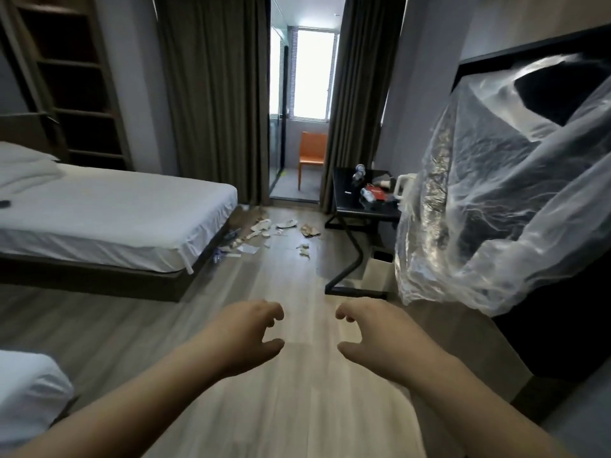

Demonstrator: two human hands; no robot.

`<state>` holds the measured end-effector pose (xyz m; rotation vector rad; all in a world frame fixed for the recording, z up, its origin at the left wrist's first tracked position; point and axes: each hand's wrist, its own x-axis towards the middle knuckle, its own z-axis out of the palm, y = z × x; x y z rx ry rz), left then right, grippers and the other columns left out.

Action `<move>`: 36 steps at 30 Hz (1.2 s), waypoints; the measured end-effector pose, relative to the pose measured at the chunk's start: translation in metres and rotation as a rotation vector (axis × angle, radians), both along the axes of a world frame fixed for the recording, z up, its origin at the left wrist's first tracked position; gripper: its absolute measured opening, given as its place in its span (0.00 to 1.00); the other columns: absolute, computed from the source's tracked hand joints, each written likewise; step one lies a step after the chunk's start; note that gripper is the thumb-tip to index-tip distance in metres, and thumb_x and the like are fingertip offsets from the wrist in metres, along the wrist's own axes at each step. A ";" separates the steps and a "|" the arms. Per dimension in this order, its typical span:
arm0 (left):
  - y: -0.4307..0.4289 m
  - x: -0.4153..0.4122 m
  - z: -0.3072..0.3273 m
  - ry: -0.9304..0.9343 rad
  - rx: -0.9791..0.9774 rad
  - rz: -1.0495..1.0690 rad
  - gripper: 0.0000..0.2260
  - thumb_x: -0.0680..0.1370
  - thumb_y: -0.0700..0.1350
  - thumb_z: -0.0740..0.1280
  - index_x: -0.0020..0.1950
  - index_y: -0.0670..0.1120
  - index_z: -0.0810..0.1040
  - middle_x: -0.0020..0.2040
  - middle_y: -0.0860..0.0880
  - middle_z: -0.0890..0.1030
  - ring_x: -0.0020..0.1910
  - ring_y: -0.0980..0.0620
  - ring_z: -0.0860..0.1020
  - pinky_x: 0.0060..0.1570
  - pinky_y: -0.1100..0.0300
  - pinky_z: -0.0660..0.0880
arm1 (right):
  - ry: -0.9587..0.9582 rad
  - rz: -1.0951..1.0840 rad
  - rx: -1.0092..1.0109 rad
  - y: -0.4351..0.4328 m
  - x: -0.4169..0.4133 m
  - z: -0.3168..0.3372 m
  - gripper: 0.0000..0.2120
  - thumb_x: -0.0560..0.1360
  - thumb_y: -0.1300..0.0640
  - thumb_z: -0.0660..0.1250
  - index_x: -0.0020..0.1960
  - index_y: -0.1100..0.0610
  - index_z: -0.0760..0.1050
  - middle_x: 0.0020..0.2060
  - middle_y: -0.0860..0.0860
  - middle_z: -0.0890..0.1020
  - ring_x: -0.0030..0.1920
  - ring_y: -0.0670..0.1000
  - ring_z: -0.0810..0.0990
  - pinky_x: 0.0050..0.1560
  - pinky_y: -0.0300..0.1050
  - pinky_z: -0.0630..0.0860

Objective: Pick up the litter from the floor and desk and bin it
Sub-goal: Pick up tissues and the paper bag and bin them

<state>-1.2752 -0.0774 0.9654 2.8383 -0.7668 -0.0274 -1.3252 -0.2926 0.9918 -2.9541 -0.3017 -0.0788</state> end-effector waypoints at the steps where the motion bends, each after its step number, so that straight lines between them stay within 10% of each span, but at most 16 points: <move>1: 0.000 0.016 0.000 -0.002 0.001 0.016 0.17 0.76 0.57 0.65 0.63 0.54 0.72 0.57 0.56 0.77 0.55 0.56 0.76 0.55 0.61 0.73 | -0.001 0.012 0.004 -0.001 0.018 -0.002 0.22 0.74 0.48 0.65 0.67 0.48 0.70 0.62 0.45 0.75 0.63 0.48 0.73 0.57 0.43 0.71; 36: 0.069 0.624 -0.038 0.135 -0.009 0.107 0.18 0.76 0.56 0.64 0.64 0.53 0.72 0.58 0.55 0.77 0.55 0.56 0.76 0.55 0.59 0.74 | 0.216 -0.061 -0.011 0.051 0.642 -0.045 0.22 0.73 0.49 0.66 0.67 0.49 0.71 0.57 0.46 0.76 0.57 0.47 0.75 0.55 0.42 0.74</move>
